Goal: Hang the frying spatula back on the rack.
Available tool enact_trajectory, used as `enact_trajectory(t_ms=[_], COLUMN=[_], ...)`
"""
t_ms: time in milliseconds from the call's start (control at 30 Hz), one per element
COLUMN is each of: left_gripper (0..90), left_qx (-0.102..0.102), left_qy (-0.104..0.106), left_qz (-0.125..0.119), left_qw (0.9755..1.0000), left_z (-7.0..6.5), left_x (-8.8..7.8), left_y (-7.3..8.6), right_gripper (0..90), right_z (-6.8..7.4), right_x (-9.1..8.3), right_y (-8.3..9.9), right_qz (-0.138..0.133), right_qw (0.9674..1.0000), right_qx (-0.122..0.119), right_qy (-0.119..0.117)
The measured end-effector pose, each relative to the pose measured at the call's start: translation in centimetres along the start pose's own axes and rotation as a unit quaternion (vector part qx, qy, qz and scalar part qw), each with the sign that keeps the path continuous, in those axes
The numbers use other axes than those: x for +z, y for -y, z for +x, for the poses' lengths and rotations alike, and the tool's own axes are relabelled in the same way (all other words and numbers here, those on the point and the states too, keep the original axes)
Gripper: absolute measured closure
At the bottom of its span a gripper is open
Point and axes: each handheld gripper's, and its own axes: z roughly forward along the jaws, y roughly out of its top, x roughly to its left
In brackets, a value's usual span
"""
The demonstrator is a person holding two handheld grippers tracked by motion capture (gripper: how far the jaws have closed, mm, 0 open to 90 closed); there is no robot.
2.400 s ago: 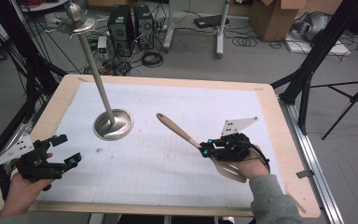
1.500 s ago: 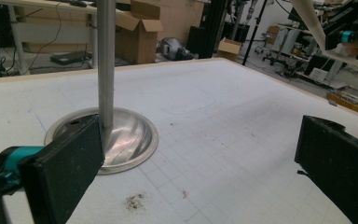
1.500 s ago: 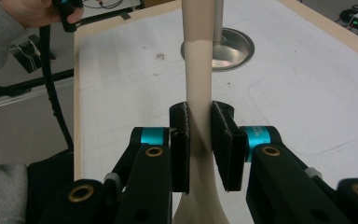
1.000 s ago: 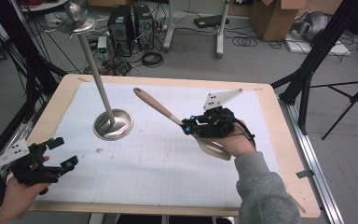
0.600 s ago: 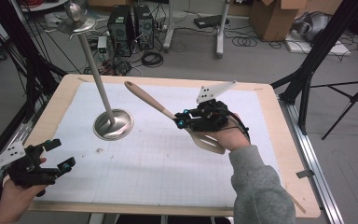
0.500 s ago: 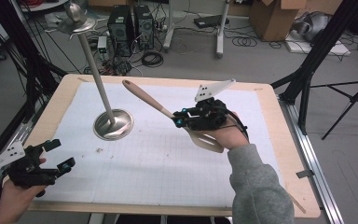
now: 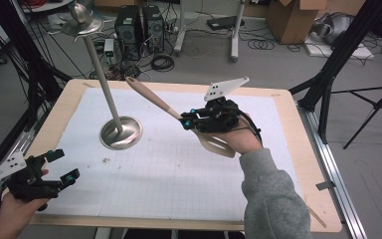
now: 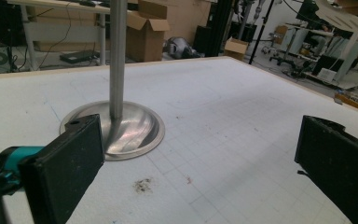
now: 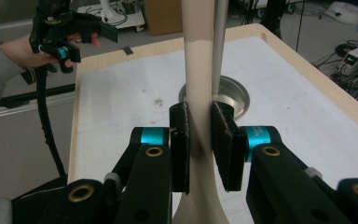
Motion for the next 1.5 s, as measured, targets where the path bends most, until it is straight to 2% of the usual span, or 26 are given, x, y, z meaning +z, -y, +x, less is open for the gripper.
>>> enact_trajectory(t_ms=[267, 567, 867, 1133, 1500], left_gripper=[1.9, 1.9, 1.9, 1.9, 1.9], left_qx=[0.001, 0.000, -0.001, 0.001, -0.007], left_qy=[0.000, 0.003, 0.003, 0.006, 0.007], left_qz=[0.005, 0.005, 0.003, -0.002, 0.002], left_qw=[1.0000, 1.0000, 1.0000, 1.0000, 0.9999], left_z=[0.2, 0.1, 0.1, 0.0, 0.2], left_x=[0.0, 0.1, 0.1, 0.1, 0.2], left_y=[0.1, 0.1, 0.1, 0.1, 0.3], right_gripper=[78.1, 78.1, 78.1, 78.1, 78.1], right_z=[0.0, 0.1, 0.0, -0.5, -1.2], right_x=[0.1, 0.4, -0.1, -0.6, -0.2], right_y=[-1.8, -2.8, -4.0, -5.0, -5.8], right_qz=[-0.001, 0.004, -0.008, -0.017, -0.022], right_qw=[0.9999, 0.9998, 0.9997, 0.9996, 0.9996], right_qx=[-0.011, -0.020, -0.022, -0.021, -0.018], right_qy=[0.004, 0.002, -0.003, 0.002, 0.008])
